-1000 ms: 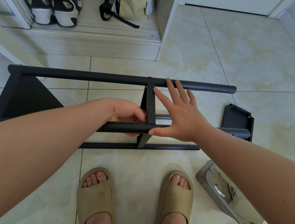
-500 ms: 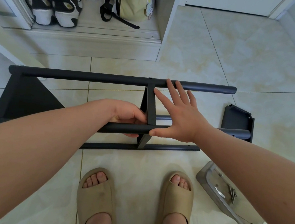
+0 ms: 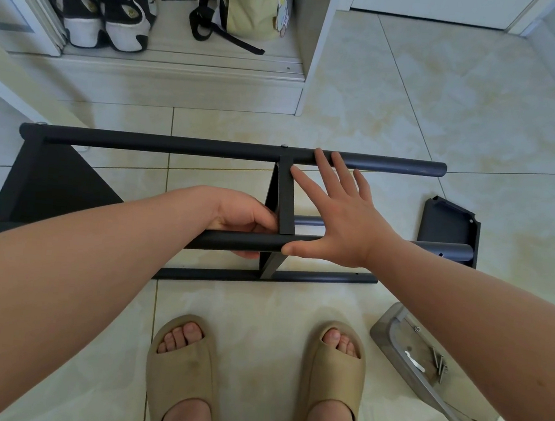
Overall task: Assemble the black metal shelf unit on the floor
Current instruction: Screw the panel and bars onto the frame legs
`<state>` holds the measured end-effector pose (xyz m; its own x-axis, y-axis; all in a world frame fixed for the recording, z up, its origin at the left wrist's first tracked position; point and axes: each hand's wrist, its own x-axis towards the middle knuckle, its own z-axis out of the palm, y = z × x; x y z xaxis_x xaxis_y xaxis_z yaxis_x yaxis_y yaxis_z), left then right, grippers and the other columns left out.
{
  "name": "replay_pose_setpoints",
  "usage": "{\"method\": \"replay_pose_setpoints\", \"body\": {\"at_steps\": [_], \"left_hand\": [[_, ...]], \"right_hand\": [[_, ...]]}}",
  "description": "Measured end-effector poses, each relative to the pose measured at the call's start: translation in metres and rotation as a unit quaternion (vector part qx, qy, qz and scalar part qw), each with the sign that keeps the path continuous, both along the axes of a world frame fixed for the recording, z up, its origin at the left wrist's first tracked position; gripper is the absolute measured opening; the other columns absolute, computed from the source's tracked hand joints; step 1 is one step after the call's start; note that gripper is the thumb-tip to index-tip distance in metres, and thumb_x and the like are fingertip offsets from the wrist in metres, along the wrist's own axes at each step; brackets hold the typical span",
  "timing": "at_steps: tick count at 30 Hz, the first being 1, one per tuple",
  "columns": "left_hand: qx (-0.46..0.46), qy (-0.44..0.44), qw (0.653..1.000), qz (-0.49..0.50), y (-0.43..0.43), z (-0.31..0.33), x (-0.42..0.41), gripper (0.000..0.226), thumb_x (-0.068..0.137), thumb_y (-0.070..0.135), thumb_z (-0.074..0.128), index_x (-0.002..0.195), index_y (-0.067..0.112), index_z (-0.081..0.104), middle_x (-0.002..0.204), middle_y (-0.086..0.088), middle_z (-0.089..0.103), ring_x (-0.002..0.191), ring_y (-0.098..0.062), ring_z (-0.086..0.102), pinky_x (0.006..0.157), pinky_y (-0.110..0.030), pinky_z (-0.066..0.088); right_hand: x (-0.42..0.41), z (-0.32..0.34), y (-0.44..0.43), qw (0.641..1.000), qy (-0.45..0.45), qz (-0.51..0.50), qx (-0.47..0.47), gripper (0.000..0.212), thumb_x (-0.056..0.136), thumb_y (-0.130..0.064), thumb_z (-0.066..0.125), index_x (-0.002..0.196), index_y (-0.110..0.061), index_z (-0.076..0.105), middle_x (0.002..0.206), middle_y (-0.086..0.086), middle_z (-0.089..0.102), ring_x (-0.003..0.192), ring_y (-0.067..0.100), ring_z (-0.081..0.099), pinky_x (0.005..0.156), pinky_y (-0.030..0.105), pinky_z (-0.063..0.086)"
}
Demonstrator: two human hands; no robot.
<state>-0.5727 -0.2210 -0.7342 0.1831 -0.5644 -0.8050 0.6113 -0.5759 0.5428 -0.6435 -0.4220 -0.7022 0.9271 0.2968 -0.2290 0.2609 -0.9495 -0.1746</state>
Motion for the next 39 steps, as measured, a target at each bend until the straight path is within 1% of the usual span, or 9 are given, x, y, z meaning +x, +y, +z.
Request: {"method": "replay_pose_setpoints", "body": {"at_steps": [5, 9, 11, 13, 16, 23, 33, 36, 39], "left_hand": [[-0.017, 0.012, 1.0, 0.009, 0.0007, -0.0011, 0.0003, 0.013, 0.095, 0.013, 0.057, 0.094, 0.015, 0.069, 0.089, -0.003, 0.07, 0.084, -0.015, 0.064, 0.08, -0.031, 0.054], [-0.038, 0.004, 0.999, 0.024, 0.0014, -0.0029, 0.0009, 0.017, 0.092, 0.008, 0.055, 0.089, 0.015, 0.07, 0.091, -0.006, 0.069, 0.088, -0.02, 0.064, 0.09, -0.038, 0.05], [-0.031, 0.003, 0.999, 0.03, 0.0011, -0.0038, 0.0014, 0.021, 0.092, 0.01, 0.055, 0.085, 0.016, 0.073, 0.087, -0.005, 0.07, 0.086, -0.02, 0.064, 0.09, -0.04, 0.051], [-0.003, 0.002, 1.0, 0.014, 0.0004, -0.0036, 0.0011, 0.019, 0.094, 0.018, 0.055, 0.089, 0.017, 0.073, 0.082, -0.002, 0.07, 0.083, -0.017, 0.064, 0.086, -0.037, 0.054], [0.02, -0.006, 1.0, -0.006, -0.0007, -0.0036, 0.0006, 0.015, 0.096, 0.02, 0.057, 0.1, 0.015, 0.07, 0.086, -0.002, 0.072, 0.082, -0.015, 0.065, 0.083, -0.035, 0.056], [-0.009, 0.007, 1.0, 0.01, 0.0001, -0.0043, 0.0007, 0.012, 0.096, 0.014, 0.057, 0.1, 0.015, 0.068, 0.091, -0.004, 0.07, 0.085, -0.015, 0.063, 0.08, -0.031, 0.054], [-0.037, 0.008, 0.999, 0.022, 0.0014, -0.0052, 0.0019, 0.018, 0.093, 0.01, 0.054, 0.09, 0.017, 0.07, 0.087, -0.004, 0.07, 0.085, -0.018, 0.064, 0.089, -0.038, 0.051], [-0.006, 0.012, 1.0, 0.008, 0.0007, -0.004, 0.0016, 0.017, 0.095, 0.02, 0.054, 0.096, 0.017, 0.07, 0.087, -0.002, 0.07, 0.086, -0.016, 0.064, 0.085, -0.037, 0.054], [0.01, -0.004, 1.0, -0.005, -0.0001, -0.0036, 0.0013, 0.015, 0.097, 0.019, 0.056, 0.102, 0.015, 0.07, 0.088, -0.002, 0.072, 0.084, -0.016, 0.065, 0.08, -0.034, 0.057]], "right_hand": [[-0.0001, -0.0006, -0.0001, 1.0, -0.002, 0.001, 0.0, 0.12, 0.062, -0.1, 0.028, 0.16, -0.041, -0.008, 0.167, 0.0, -0.026, 0.152, 0.023, -0.028, 0.124, 0.054, -0.008], [0.0004, -0.0009, -0.0001, 1.0, -0.001, 0.001, -0.002, 0.119, 0.062, -0.1, 0.028, 0.16, -0.042, -0.008, 0.167, 0.0, -0.026, 0.152, 0.023, -0.028, 0.124, 0.054, -0.008], [0.0005, -0.0005, -0.0003, 1.0, 0.0, -0.001, 0.0, 0.119, 0.062, -0.1, 0.029, 0.16, -0.042, -0.008, 0.167, 0.0, -0.026, 0.152, 0.023, -0.028, 0.124, 0.054, -0.008], [0.0004, -0.0003, -0.0003, 1.0, -0.001, 0.0, -0.002, 0.12, 0.062, -0.1, 0.028, 0.159, -0.042, -0.008, 0.167, 0.0, -0.026, 0.152, 0.023, -0.028, 0.124, 0.054, -0.008], [0.0, -0.0003, -0.0002, 1.0, -0.002, 0.0, -0.001, 0.12, 0.062, -0.101, 0.028, 0.16, -0.042, -0.008, 0.167, 0.0, -0.026, 0.152, 0.023, -0.028, 0.124, 0.054, -0.008], [0.0004, -0.0005, 0.0, 1.0, 0.0, -0.001, -0.002, 0.119, 0.062, -0.1, 0.028, 0.16, -0.042, -0.007, 0.167, 0.0, -0.025, 0.152, 0.024, -0.026, 0.124, 0.055, -0.006], [0.0003, 0.0004, 0.0005, 1.0, 0.001, -0.001, -0.002, 0.119, 0.062, -0.1, 0.029, 0.16, -0.042, -0.007, 0.167, 0.0, -0.026, 0.152, 0.024, -0.027, 0.124, 0.055, -0.006], [0.0004, 0.0002, 0.0002, 1.0, 0.0, 0.0, -0.002, 0.119, 0.062, -0.1, 0.029, 0.16, -0.042, -0.007, 0.167, 0.0, -0.026, 0.152, 0.024, -0.027, 0.124, 0.055, -0.006], [0.0008, 0.0002, -0.0002, 1.0, 0.002, 0.001, -0.004, 0.119, 0.062, -0.1, 0.028, 0.159, -0.042, -0.008, 0.166, 0.0, -0.026, 0.152, 0.024, -0.028, 0.124, 0.055, -0.007]]}}
